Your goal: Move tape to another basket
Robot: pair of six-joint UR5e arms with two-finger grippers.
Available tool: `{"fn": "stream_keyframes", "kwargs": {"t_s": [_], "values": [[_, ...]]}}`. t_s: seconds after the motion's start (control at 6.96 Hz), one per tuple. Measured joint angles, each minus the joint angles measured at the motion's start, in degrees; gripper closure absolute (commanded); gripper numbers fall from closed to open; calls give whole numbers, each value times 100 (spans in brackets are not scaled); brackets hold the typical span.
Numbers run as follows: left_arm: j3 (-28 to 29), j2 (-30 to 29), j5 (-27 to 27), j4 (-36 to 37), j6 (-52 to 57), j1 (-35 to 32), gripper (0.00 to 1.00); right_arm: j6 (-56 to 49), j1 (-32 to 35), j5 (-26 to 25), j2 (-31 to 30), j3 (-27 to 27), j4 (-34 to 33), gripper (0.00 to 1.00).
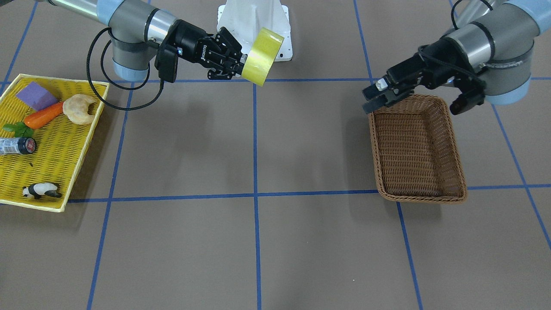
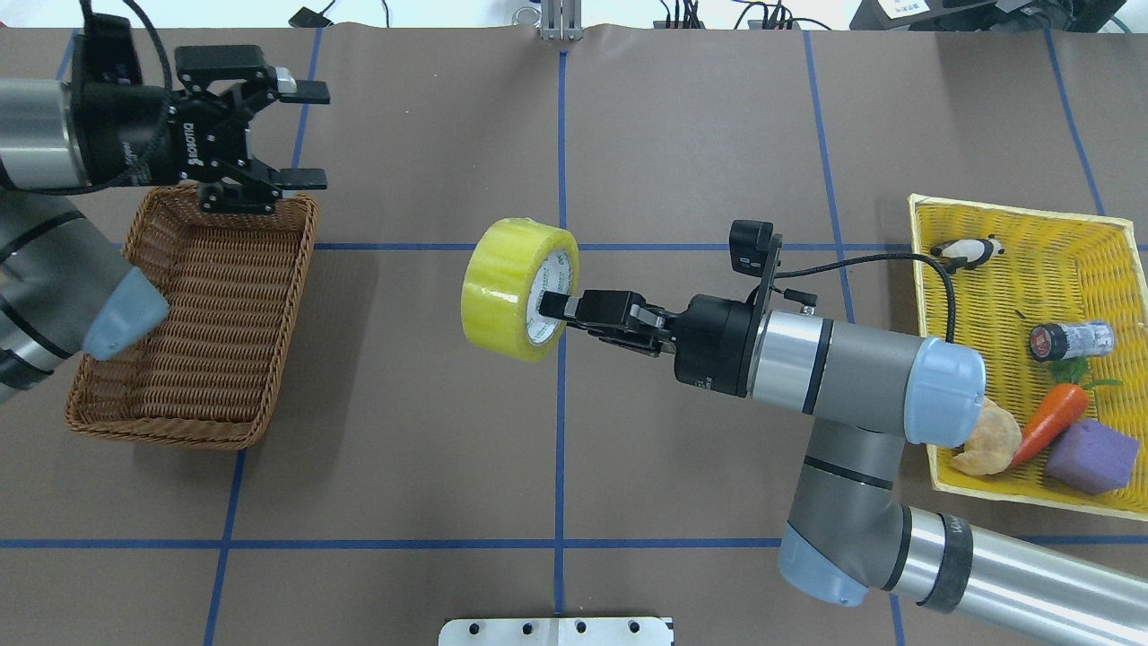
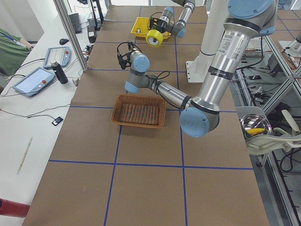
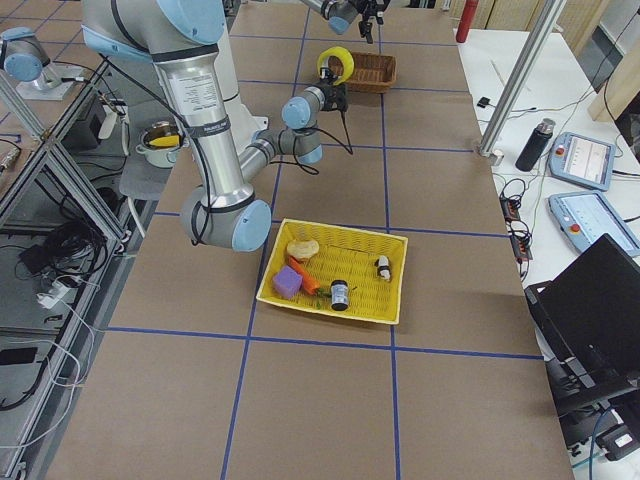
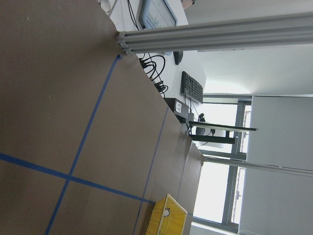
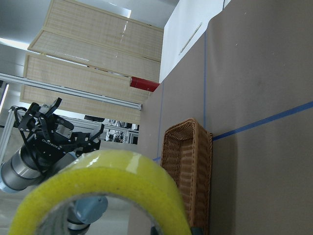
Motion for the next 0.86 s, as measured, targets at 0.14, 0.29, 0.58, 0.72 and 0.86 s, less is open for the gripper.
{"fn": "stream_keyframes", "kwargs": {"t_s": [0.14, 0.29, 0.58, 0.72, 0.86], "values": [[-37, -279, -2, -79, -553, 272, 2, 7, -18, 130, 56, 15, 44, 100], [-110, -445, -3, -140, -938, 453, 2, 7, -18, 308, 77, 20, 118, 100], [-194, -509, 41, -576, -1401, 586, 2, 2, -15, 507, 90, 5, 298, 100], [-180, -491, 61, -834, -1522, 609, 2, 4, -14, 545, 90, -7, 404, 100], [-170, -478, 68, -949, -1567, 651, 2, 5, -13, 558, 90, -12, 449, 100]]}}
